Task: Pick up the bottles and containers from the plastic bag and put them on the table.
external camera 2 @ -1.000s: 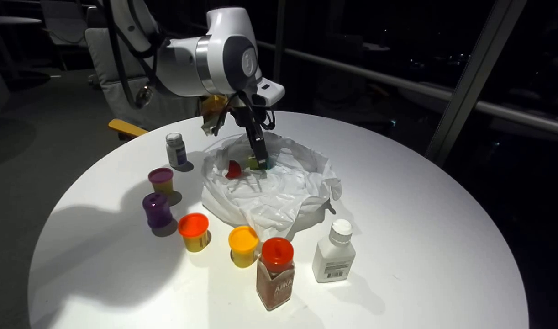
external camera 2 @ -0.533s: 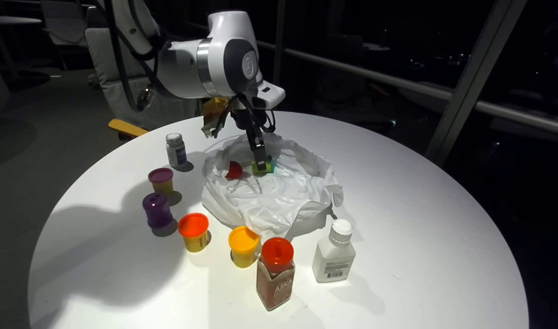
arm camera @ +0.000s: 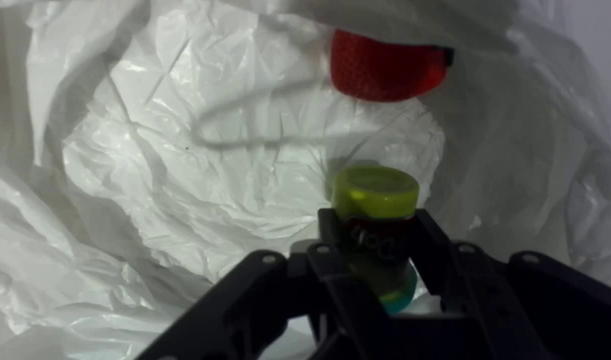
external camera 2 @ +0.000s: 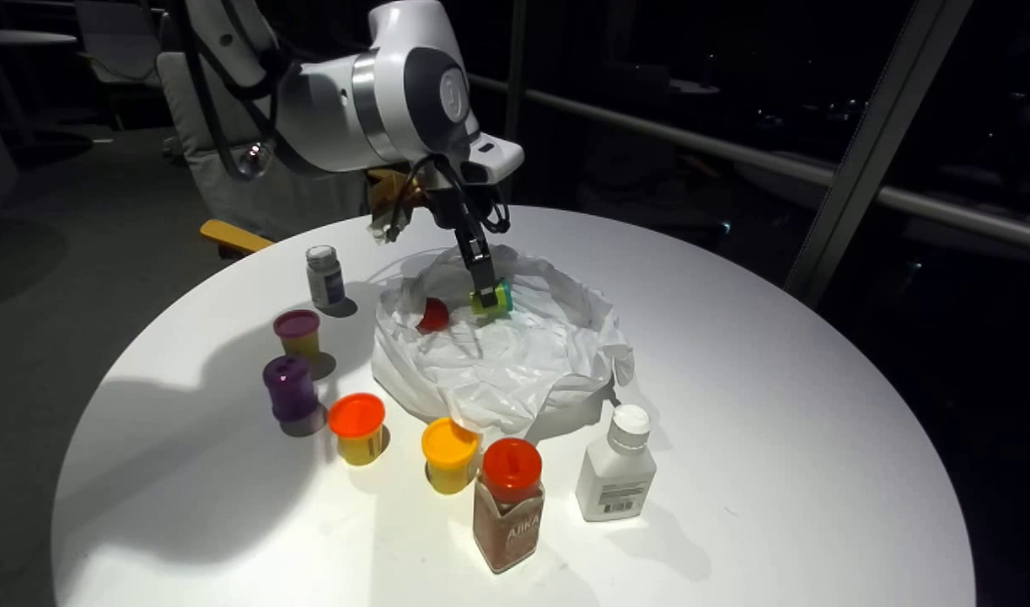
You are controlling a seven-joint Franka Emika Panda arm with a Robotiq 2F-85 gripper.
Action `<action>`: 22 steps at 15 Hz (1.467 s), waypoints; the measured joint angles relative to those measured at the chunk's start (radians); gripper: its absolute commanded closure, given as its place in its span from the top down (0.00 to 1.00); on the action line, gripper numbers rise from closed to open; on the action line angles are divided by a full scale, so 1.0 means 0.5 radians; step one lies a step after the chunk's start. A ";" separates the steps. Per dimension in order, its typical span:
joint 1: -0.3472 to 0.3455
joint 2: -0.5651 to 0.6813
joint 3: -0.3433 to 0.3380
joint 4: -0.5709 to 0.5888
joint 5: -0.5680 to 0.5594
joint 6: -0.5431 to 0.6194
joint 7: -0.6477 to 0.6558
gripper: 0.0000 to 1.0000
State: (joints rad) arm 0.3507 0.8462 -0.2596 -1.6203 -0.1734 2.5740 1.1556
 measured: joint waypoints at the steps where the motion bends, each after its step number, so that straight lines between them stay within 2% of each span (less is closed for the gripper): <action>1: 0.049 -0.053 -0.019 -0.055 -0.042 -0.020 0.014 0.15; 5: 0.279 -0.287 -0.060 -0.293 -0.333 -0.126 0.126 0.15; 11: 0.794 -0.594 -0.245 -0.613 -1.281 -0.151 0.756 0.15; 12: 0.835 -0.625 -0.233 -0.642 -1.404 -0.164 0.812 0.15; 15: 0.751 -0.668 -0.004 -0.687 -1.583 -0.221 0.840 0.15; 19: 0.429 -0.626 0.328 -0.696 -1.563 -0.217 0.671 0.15; 22: 0.191 -0.566 0.499 -0.685 -1.522 -0.170 0.480 0.15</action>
State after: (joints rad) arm 0.4460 0.5630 -0.0101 -1.9626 -0.9343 2.4888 1.3955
